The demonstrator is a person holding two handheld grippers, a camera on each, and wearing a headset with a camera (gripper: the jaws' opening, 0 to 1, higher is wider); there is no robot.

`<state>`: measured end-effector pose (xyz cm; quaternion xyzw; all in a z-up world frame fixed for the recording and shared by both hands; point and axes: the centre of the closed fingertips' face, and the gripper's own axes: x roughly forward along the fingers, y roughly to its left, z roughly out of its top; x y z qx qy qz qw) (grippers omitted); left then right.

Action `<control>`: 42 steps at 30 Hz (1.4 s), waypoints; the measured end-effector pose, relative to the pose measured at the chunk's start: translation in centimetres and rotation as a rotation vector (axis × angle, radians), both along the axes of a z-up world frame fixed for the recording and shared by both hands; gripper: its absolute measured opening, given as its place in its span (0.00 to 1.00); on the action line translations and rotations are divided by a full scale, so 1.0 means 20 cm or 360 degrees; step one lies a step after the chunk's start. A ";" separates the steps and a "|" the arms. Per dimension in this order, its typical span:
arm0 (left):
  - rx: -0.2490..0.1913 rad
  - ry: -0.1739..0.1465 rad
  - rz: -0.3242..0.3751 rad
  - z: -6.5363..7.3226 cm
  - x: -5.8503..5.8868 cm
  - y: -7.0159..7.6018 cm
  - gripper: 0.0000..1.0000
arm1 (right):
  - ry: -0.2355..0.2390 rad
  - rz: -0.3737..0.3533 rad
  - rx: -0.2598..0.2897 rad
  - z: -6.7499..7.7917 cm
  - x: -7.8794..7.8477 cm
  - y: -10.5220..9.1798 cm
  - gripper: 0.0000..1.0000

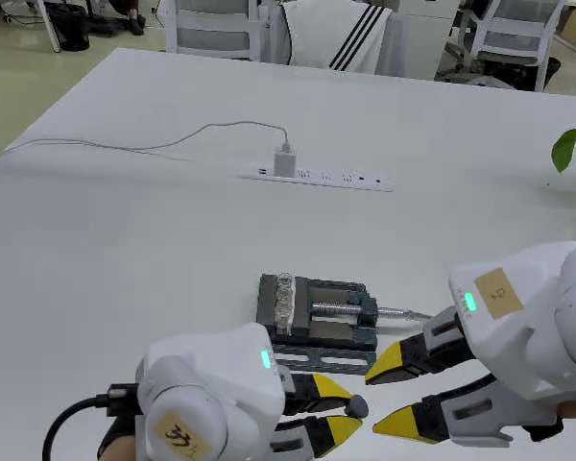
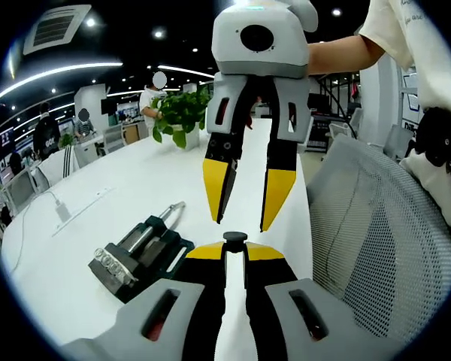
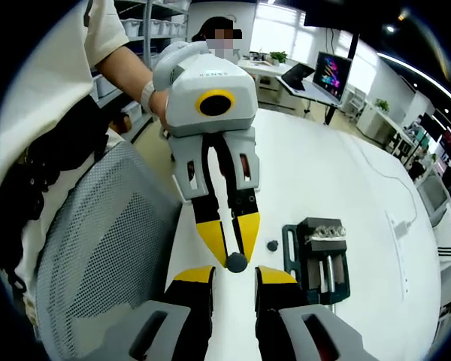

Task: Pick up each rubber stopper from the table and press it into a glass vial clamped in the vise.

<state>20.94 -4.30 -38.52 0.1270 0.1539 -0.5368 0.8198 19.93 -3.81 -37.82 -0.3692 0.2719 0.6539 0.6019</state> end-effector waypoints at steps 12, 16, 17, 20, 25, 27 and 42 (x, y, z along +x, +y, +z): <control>-0.0017 -0.0013 -0.0022 0.02 -0.01 -0.02 0.05 | 0.0013 0.0032 -0.0012 -0.02 -0.02 0.00 0.13; -0.0024 -0.0005 -0.0023 0.02 -0.01 -0.03 0.05 | 0.0015 0.0032 -0.0009 -0.02 -0.02 0.00 0.13; -0.0024 -0.0003 -0.0025 0.02 -0.01 -0.03 0.05 | 0.0015 0.0034 -0.0008 -0.02 -0.02 0.00 0.13; -0.0026 0.0002 -0.0027 0.02 -0.01 -0.03 0.05 | 0.0011 0.0037 -0.0013 -0.01 -0.02 0.00 0.13; -0.0029 -0.0001 -0.0027 0.02 -0.01 -0.04 0.05 | 0.0017 0.0021 -0.0017 -0.01 -0.02 -0.01 0.12; -0.0032 0.0001 -0.0027 0.02 -0.01 -0.05 0.04 | 0.0017 0.0022 -0.0018 -0.01 -0.02 -0.01 0.12; -0.0011 -0.0026 -0.0078 0.04 -0.03 -0.06 0.04 | 0.0003 0.0067 -0.0035 0.01 -0.03 -0.02 0.09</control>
